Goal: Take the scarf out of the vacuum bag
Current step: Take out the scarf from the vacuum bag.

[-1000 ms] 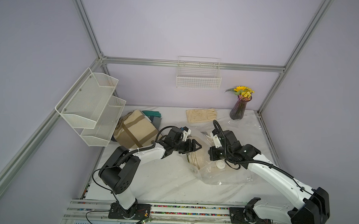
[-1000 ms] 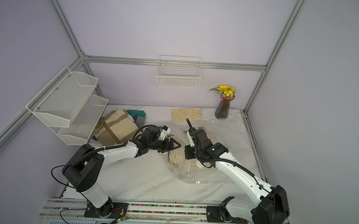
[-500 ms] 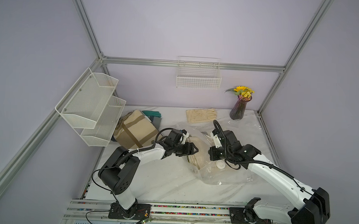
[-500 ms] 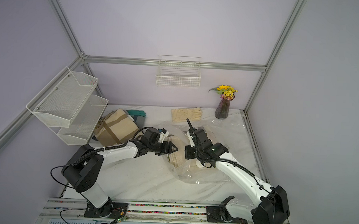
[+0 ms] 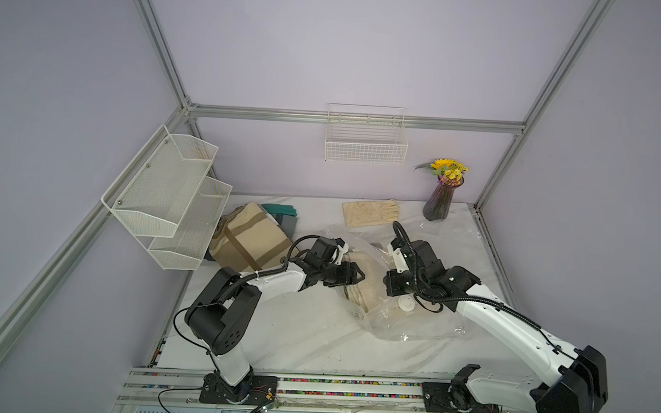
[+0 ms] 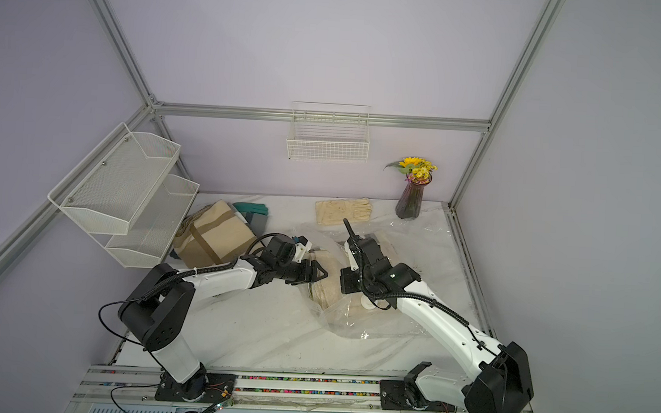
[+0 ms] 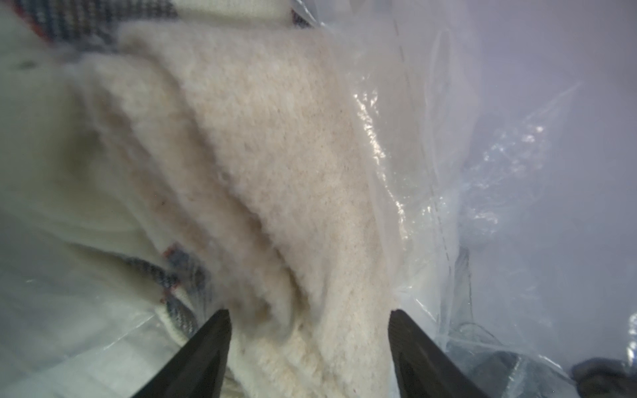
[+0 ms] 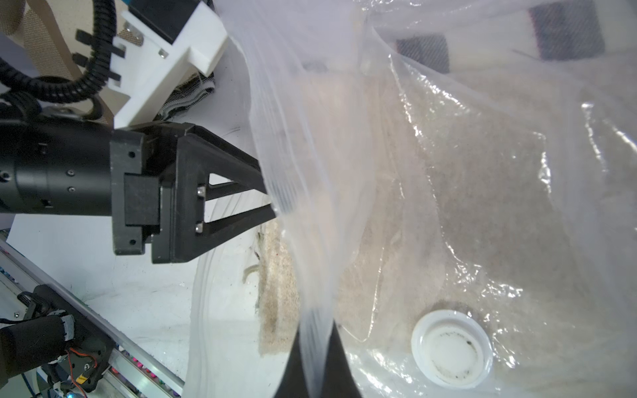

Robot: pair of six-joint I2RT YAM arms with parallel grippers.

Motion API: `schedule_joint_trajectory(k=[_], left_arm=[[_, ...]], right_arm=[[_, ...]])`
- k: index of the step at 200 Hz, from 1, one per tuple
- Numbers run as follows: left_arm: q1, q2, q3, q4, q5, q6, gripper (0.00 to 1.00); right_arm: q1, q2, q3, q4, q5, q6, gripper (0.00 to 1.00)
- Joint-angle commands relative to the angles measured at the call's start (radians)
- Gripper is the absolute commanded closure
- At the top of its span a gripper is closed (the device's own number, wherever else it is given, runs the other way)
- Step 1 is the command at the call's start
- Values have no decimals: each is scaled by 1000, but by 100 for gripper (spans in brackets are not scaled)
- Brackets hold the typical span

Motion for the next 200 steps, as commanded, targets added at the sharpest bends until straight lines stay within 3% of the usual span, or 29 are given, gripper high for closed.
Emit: schedule_joint_trajectory(k=[1, 51, 147, 200], left_arm=[[4, 12, 27, 19, 28, 33, 27], [3, 49, 27, -35, 25, 47, 33], [-36, 27, 111, 10, 151, 29, 34], [-56, 41, 126, -45, 113, 57, 35]], right_arm=[[-2, -4, 5, -8, 12, 5, 100], [-2, 1, 13, -8, 14, 5, 100], [-2, 2, 4, -6, 16, 5, 100], [-2, 4, -2, 1, 16, 5, 100]])
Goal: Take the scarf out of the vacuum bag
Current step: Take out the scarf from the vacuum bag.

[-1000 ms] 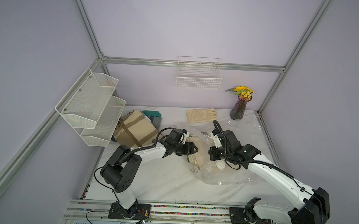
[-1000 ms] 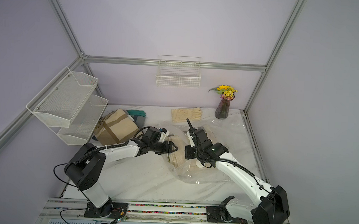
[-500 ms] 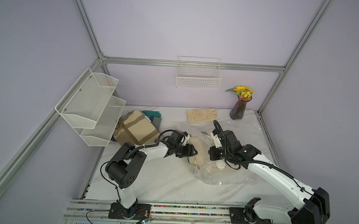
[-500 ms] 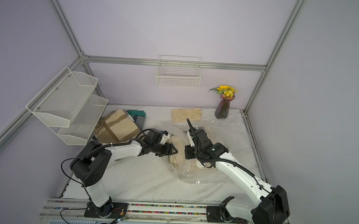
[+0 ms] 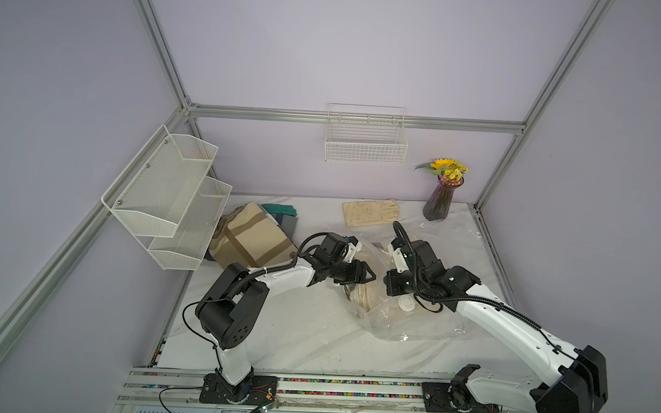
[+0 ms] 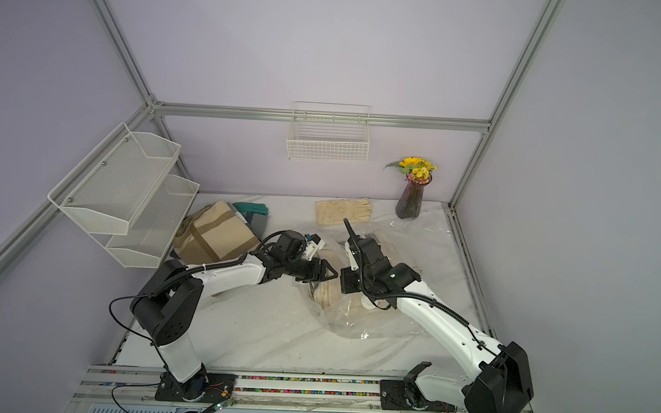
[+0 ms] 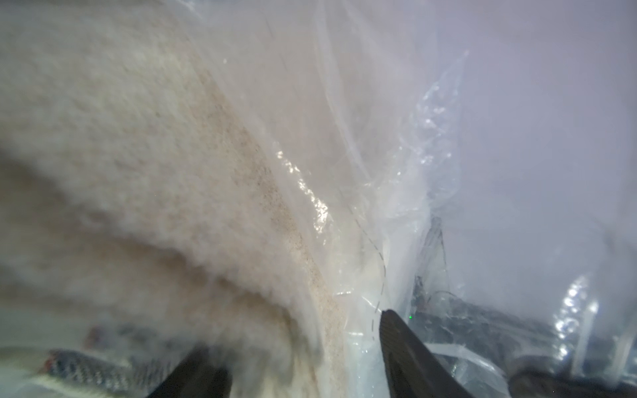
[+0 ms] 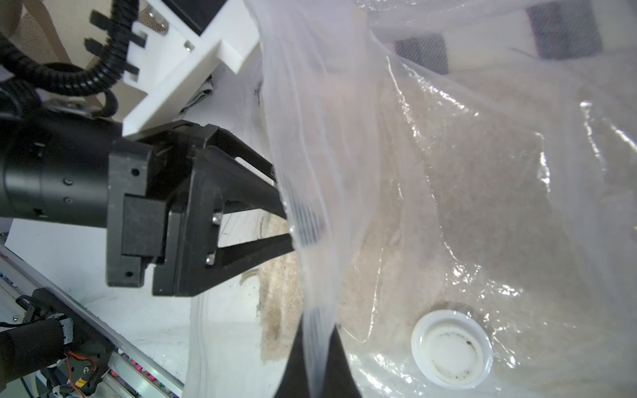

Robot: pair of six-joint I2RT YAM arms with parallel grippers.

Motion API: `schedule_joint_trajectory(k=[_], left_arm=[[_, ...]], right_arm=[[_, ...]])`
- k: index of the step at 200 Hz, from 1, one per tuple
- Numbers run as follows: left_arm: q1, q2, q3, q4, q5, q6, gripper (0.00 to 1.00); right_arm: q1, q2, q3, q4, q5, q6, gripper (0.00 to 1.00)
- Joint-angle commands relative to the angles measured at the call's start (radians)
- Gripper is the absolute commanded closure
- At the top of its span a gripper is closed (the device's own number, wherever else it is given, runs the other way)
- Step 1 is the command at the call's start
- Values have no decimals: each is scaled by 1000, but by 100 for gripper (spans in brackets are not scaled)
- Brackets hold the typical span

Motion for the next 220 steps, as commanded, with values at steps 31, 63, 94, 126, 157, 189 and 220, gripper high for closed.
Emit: schedule_joint_trajectory(k=[31, 63, 94, 126, 157, 189, 220], left_arm=[[-5, -11, 18, -80, -33, 44, 36], [-6, -40, -5, -93, -55, 50, 33], [-6, -135, -46, -21, -87, 51, 29], [6, -119, 6, -79, -112, 82, 25], [16, -68, 35, -113, -122, 76, 25], [30, -50, 33, -122, -137, 69, 25], [44, -37, 39, -137, -139, 73, 25]], right_arm=[[-3, -1, -1, -6, 12, -1, 100], [-2, -1, -9, -8, 14, -1, 100], [-2, -3, -9, -3, 16, -2, 100], [-2, 2, -3, 8, 14, -1, 100], [-2, 28, 45, 7, -4, -1, 100], [-2, 58, 101, -2, -40, 6, 100], [-2, 69, 128, -2, -51, 12, 100]])
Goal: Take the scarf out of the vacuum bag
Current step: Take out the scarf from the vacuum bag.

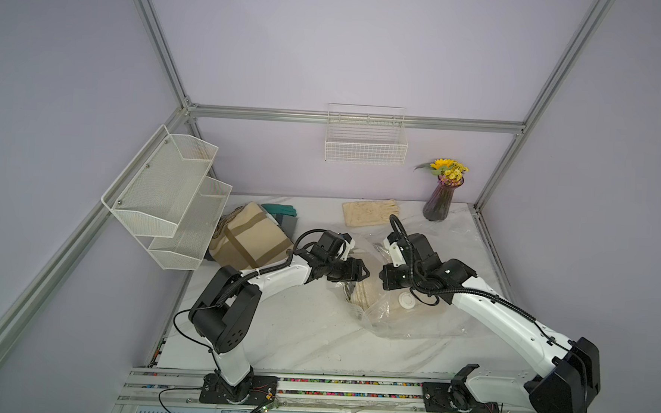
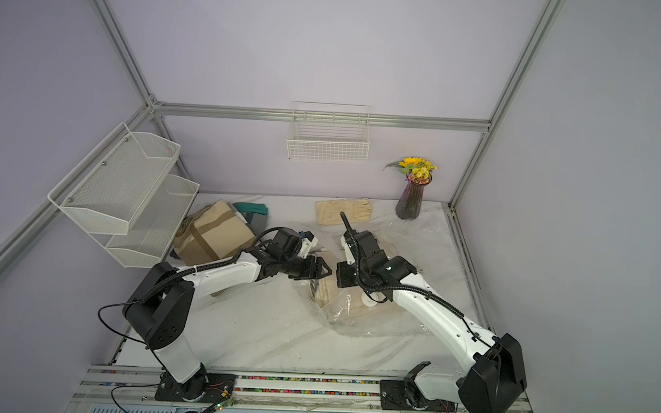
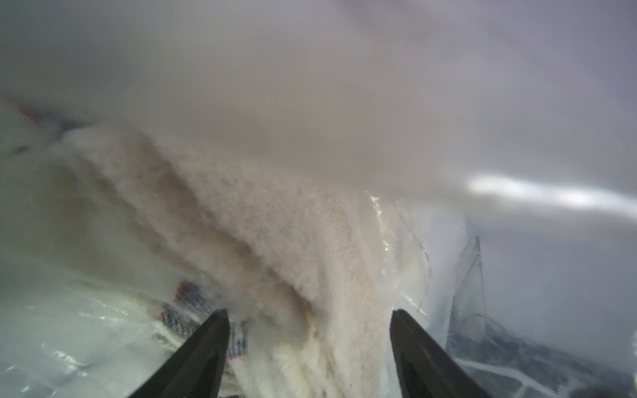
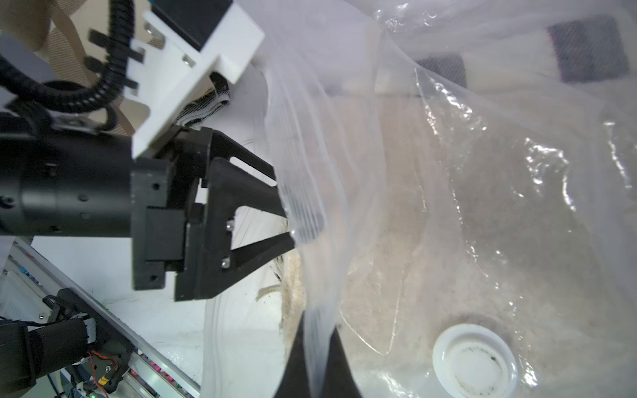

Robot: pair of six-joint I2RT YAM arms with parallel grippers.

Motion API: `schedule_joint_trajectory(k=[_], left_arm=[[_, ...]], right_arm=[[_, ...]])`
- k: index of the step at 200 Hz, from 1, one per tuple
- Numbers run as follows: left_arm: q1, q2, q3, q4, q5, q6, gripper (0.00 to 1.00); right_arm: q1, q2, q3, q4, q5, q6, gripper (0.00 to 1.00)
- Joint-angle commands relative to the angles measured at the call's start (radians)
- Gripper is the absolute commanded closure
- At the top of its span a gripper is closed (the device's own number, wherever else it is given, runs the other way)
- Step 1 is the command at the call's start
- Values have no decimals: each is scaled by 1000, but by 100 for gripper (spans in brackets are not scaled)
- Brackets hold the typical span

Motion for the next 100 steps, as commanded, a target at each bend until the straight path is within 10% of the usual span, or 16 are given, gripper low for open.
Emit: schedule_joint_trajectory(k=[1, 100], left_arm=[[14, 0, 20, -8, -12, 27, 25], [33, 98, 79, 50, 23, 3, 26]], right_arm=[[-2, 9, 39, 6, -16, 8, 100], [-2, 20, 20, 22, -21, 12, 100]])
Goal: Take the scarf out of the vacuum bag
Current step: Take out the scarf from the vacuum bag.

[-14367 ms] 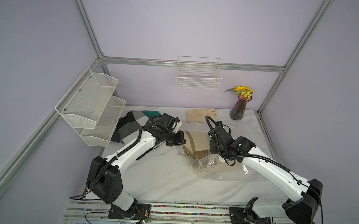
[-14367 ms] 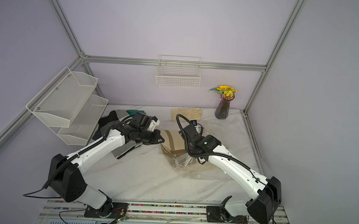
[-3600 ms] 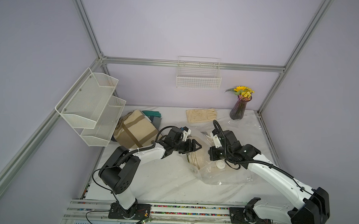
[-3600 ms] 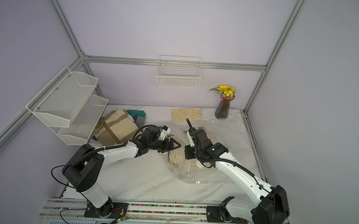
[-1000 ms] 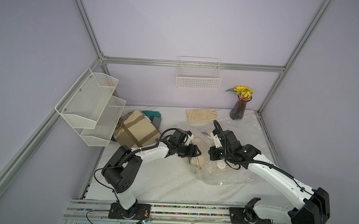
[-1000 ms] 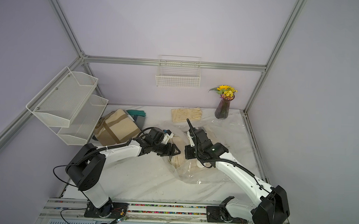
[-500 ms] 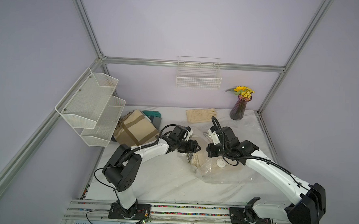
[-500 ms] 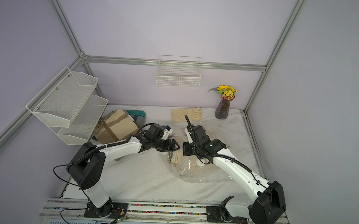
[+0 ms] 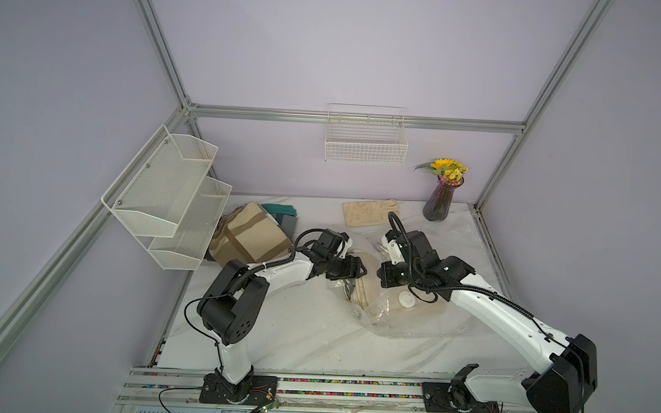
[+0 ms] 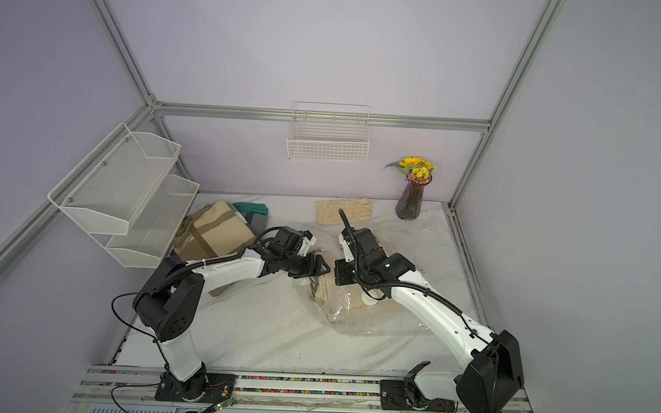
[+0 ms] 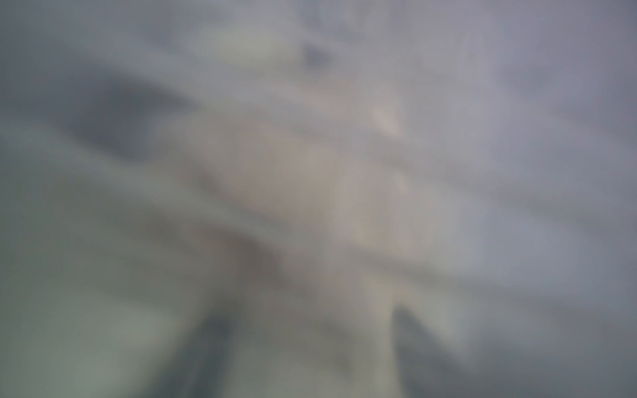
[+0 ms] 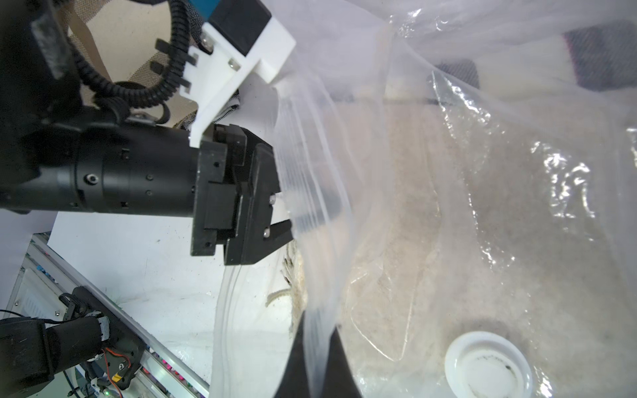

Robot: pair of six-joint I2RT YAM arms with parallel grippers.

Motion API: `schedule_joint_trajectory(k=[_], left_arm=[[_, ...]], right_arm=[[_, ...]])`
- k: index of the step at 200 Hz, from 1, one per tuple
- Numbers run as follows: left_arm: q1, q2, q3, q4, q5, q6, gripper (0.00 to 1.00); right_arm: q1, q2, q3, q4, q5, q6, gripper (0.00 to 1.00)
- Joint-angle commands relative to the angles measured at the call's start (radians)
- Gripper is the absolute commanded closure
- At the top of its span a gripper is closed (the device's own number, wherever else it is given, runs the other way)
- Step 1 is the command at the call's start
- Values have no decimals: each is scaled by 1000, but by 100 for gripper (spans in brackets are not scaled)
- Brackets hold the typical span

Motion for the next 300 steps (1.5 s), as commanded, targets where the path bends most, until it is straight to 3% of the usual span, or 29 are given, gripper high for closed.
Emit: schedule_joint_trajectory(k=[1, 96, 139, 300], left_arm=[[8, 15, 37, 40, 22, 4, 26], [9, 6, 52, 65, 5, -3, 26], [14, 0, 104, -17, -66, 51, 25], [16, 56, 105, -9, 26, 36, 27]], right_arm=[[-2, 0, 3, 22, -2, 9, 100], [-2, -7, -10, 22, 2, 12, 100], [-2, -13, -14, 21, 4, 12, 100], [-2, -8, -19, 33, 3, 15, 100]])
